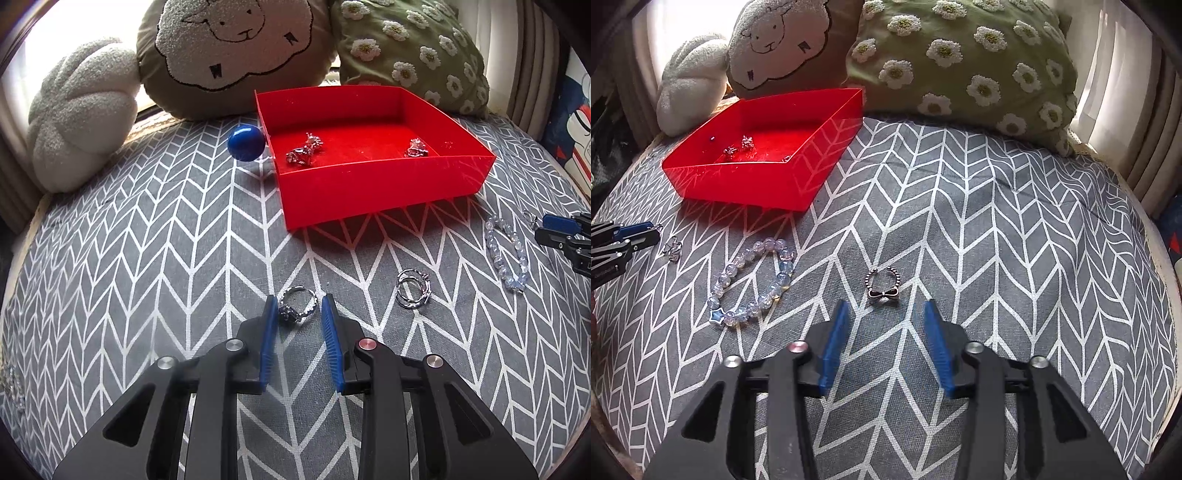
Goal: Organize jewelry
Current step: 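Close left tool on silver ring while right tool lifts the bow ring, then carry both held rings over the red tray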
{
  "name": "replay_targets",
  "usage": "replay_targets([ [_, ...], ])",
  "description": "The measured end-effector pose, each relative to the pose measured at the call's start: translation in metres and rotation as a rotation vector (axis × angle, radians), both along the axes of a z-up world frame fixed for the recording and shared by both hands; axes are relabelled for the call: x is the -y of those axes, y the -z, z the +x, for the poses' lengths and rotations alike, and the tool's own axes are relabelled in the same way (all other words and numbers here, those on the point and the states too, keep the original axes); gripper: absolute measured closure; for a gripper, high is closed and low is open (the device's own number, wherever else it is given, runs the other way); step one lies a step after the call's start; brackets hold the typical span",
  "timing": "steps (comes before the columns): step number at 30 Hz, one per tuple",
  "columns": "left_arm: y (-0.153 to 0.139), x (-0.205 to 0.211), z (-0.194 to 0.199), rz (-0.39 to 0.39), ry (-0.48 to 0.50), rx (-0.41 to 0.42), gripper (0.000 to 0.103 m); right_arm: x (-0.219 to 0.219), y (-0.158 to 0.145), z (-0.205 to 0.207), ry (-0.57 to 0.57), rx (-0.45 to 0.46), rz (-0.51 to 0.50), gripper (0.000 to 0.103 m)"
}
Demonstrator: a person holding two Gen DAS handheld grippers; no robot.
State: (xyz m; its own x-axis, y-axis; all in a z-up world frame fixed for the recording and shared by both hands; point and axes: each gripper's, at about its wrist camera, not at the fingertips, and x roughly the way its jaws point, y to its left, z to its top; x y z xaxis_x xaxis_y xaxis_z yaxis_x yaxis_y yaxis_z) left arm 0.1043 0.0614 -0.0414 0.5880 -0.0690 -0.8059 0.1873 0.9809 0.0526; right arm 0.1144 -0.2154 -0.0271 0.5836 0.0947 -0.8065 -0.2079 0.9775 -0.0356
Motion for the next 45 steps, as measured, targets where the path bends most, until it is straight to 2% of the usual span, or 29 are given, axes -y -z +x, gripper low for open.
replay_targets([
  [10,0.001,0.002,0.001,0.009,-0.001,0.013,0.077,-0.007,0.004,0.010,-0.005,0.018,-0.043,0.053],
  [13,0.001,0.000,0.000,0.032,-0.021,0.031,0.064,-0.009,0.005,0.011,-0.006,0.026,-0.047,0.053],
  [15,0.002,-0.004,0.002,0.036,-0.045,0.036,0.051,-0.009,0.005,0.011,-0.006,0.030,-0.046,0.053],
  [19,0.003,-0.011,0.004,0.014,-0.072,0.028,0.044,-0.009,0.005,0.011,-0.007,0.032,-0.042,0.054],
  [22,0.003,-0.010,0.004,0.025,-0.074,0.033,0.042,-0.010,0.005,0.011,-0.019,0.030,-0.036,0.061],
  [25,0.002,-0.007,0.003,0.022,-0.064,0.032,0.049,-0.015,0.005,0.009,-0.037,0.033,-0.040,0.069],
  [27,0.002,-0.006,0.003,-0.003,-0.044,0.021,0.063,-0.017,0.005,0.008,-0.048,0.034,-0.037,0.076],
  [30,0.002,0.000,0.001,-0.011,-0.015,0.016,0.078,-0.020,0.005,0.007,-0.066,0.037,-0.037,0.084],
  [32,0.001,0.004,0.000,-0.007,0.001,0.017,0.083,-0.023,0.005,0.006,-0.072,0.044,-0.049,0.084],
  [41,0.000,-0.001,0.001,-0.041,-0.003,0.002,0.083,-0.020,0.005,0.004,-0.064,0.050,-0.035,0.084],
  [45,-0.003,-0.007,0.001,-0.078,-0.014,-0.014,0.083,-0.013,-0.006,-0.001,-0.048,0.075,-0.008,0.084],
])
